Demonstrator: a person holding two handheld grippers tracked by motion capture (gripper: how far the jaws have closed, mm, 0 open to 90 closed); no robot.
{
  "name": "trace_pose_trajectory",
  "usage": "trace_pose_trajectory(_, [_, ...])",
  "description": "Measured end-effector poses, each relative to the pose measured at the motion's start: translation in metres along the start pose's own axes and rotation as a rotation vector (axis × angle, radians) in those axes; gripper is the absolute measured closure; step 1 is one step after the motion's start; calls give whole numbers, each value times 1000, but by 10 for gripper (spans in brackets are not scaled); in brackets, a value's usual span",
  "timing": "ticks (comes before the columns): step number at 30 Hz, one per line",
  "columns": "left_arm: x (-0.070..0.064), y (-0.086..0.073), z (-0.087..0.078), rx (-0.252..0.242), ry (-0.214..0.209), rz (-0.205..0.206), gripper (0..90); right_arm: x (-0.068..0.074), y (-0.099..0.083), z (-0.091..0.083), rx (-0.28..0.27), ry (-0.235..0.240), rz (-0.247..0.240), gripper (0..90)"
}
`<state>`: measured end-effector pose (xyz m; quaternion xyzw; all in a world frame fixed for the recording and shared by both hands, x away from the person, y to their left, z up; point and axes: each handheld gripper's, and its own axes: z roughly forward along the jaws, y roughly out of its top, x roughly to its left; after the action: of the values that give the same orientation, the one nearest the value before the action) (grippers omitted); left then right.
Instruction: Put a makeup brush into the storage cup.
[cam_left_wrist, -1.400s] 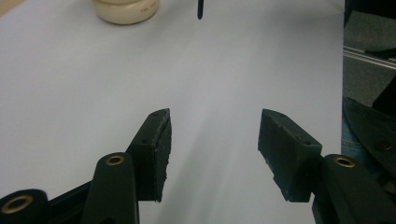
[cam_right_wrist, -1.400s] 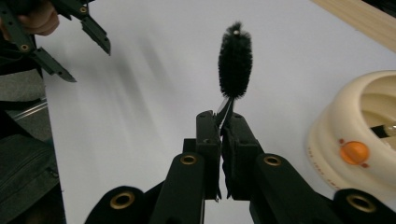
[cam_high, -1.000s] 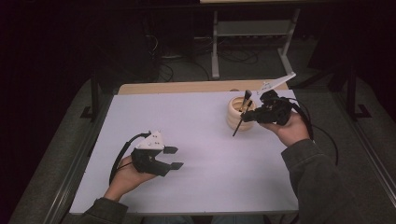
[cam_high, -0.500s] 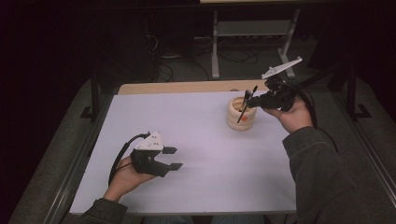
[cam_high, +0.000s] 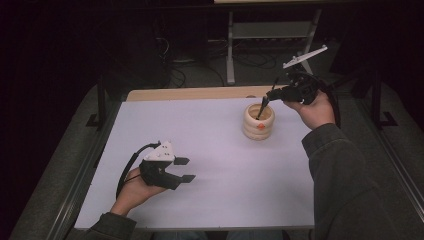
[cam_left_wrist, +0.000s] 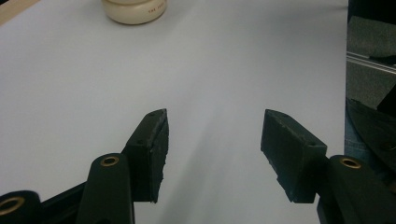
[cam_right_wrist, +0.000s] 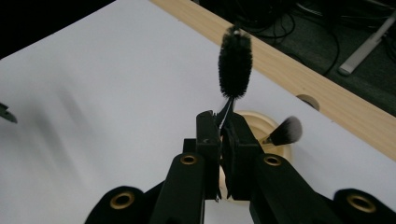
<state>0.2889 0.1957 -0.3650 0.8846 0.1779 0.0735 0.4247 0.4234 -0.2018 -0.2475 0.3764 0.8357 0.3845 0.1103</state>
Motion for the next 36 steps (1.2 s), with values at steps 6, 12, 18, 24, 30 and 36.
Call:
trace_pose_trajectory(6, [-1,0,-1,-6,0,-3,412,-9,1,2,-7,-30,37,852])
trace_pose_trajectory(12, [0,1,-1,-3,-2,5,411,-17,-2,4,-5,-60,68,852])
trace_pose_trajectory(18, [0,1,-1,-3,-3,11,412,-23,-4,10,11,-74,89,851])
trace_pose_trajectory(24, [0,1,-2,-11,-2,5,410,-26,-6,20,21,-87,108,851])
trace_pose_trajectory(30, [0,1,-2,-10,0,6,407,-28,-9,27,25,-94,113,851])
trace_pose_trajectory(36, [0,1,-2,-7,0,7,403,-31,-13,33,29,-99,129,851])
